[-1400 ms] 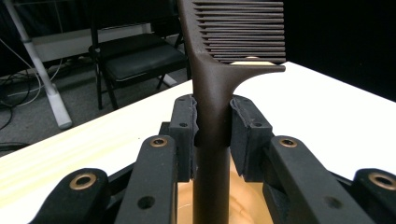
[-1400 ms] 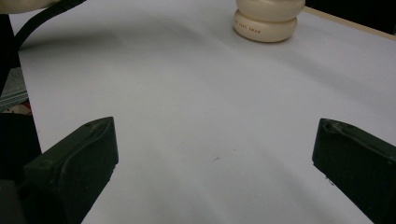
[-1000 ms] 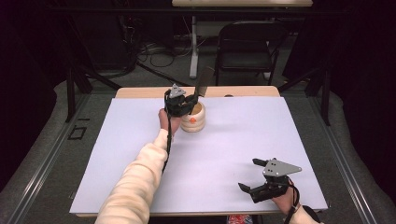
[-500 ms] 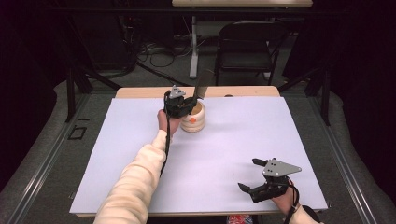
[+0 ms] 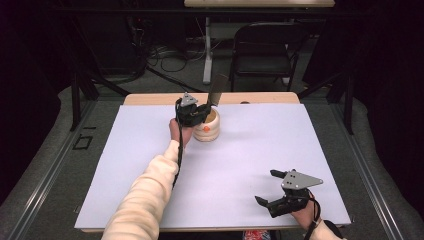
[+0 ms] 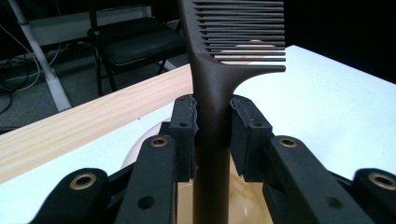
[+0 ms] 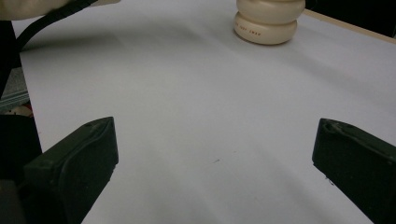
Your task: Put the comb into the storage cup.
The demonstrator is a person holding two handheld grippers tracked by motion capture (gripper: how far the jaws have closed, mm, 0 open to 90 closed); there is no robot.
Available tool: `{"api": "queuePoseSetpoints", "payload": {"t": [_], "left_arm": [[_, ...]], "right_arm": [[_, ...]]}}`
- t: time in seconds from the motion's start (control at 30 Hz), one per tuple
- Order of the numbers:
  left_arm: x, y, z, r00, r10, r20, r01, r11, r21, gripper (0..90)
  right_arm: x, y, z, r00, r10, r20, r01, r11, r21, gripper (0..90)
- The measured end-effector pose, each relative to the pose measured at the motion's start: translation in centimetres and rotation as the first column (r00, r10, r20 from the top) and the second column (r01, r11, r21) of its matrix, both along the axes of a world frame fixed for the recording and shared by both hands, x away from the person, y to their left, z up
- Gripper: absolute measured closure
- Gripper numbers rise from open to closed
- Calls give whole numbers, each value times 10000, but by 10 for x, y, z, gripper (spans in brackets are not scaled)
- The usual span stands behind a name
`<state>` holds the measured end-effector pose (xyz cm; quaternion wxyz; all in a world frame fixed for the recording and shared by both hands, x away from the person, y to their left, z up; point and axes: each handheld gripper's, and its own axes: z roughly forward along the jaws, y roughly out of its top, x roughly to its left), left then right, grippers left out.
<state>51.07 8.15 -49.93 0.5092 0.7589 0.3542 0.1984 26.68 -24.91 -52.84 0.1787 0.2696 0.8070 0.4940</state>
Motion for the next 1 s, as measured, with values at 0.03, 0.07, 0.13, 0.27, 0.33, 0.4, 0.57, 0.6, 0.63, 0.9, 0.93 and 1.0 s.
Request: {"api": "queuePoseSetpoints", "payload": {"t": [0.03, 0.07, 0.13, 0.27, 0.33, 0.4, 0.57, 0.6, 0.63, 0.9, 0.93, 1.0], "left_arm": [[0, 0, -1, 10000, 3, 10, -3, 10000, -16, 723], [0, 0, -1, 10000, 13, 21, -13, 10000, -22, 723], [0, -1, -2, 10000, 23, -10, -23, 10000, -58, 723], [0, -2, -4, 10000, -4, -34, 4, 9999, 104, 722], [0, -3, -4, 10000, 3, -48, -2, 9999, 137, 722], [0, -4, -5, 10000, -23, -70, 25, 9997, 246, 721], [-1, -5, -6, 9999, 20, -113, -17, 9996, 282, 720], [-1, -6, -6, 9999, 22, -115, -19, 9995, 307, 720], [-1, -6, -6, 9999, 31, -100, -28, 9994, 351, 720], [-3, -6, -9, 10000, -21, -65, 23, 9991, 420, 719], [-3, -5, -9, 10000, -36, -56, 38, 9991, 417, 717], [-4, -5, -8, 10000, -86, 9, 86, 9986, 513, 711]], "right_arm": [[0, 0, 0, 10000, 0, -30, 0, 10000, 14, 0], [0, 0, -1, 10000, 17, -22, -17, 10000, -34, 0], [0, 0, 0, 10000, 1, -18, -1, 10000, -22, 0], [0, 0, -1, 10000, 39, -14, -39, 10000, -76, 0], [0, 0, 0, 10000, 7, -9, -7, 10000, -8, 0], [-1, 0, 0, 10000, 10, -27, -10, 10000, 8, 0], [0, 0, 0, 10000, 10, -29, -10, 10000, 4, 0], [0, 1, 0, 10000, 39, -3, -39, 10000, -27, 0], [0, 0, -1, 10000, 47, 4, -47, 10000, -79, 0], [0, 0, 0, 10000, 13, 5, -13, 10000, -11, 0], [0, 0, 0, 10000, 4, -22, -4, 10000, 6, 0], [0, 1, -1, 10000, 58, 2, -58, 9999, -93, 0]]}}
